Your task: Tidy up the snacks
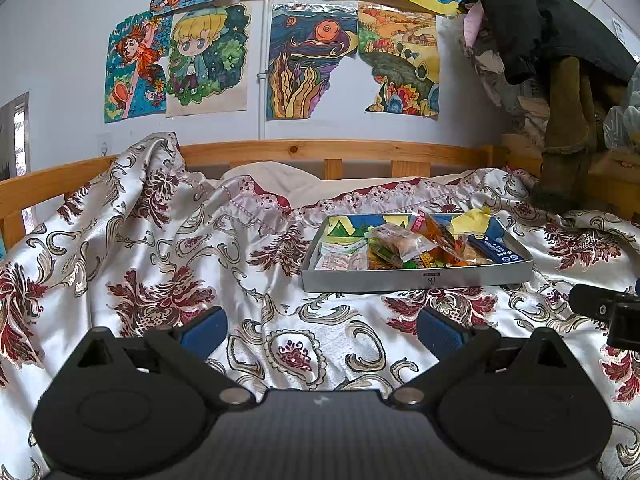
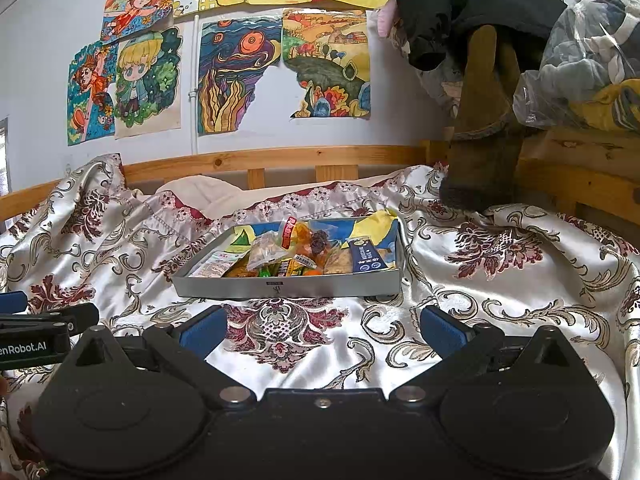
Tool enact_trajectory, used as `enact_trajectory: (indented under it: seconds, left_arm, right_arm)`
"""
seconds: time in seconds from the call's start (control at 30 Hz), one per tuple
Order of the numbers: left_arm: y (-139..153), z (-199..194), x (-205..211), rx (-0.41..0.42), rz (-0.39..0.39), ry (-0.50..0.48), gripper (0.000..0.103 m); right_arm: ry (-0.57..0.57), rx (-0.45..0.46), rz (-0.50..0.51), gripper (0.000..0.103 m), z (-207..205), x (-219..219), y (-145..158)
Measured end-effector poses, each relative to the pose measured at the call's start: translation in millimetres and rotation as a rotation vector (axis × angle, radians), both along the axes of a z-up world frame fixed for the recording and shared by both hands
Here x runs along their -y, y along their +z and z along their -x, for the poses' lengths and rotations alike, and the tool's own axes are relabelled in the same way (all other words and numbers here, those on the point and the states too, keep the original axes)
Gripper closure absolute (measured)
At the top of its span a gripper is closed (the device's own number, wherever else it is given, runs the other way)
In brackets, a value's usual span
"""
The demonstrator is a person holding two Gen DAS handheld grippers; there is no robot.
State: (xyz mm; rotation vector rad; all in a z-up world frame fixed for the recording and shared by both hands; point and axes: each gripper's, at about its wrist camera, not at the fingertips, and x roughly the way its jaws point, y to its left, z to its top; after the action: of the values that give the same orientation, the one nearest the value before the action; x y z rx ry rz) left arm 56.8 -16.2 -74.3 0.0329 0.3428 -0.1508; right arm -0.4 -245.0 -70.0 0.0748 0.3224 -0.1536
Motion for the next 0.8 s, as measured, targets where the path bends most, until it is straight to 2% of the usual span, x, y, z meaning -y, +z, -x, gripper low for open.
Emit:
enact_trajectory:
  seconds: [0.8]
  left_arm:
    - [-1.8, -0.4, -0.8, -0.006, 0.003, -0.001, 0.0]
  right_arm:
    - [0.003, -0.002, 0.003, 0.001, 0.2, -1.3, -0.3]
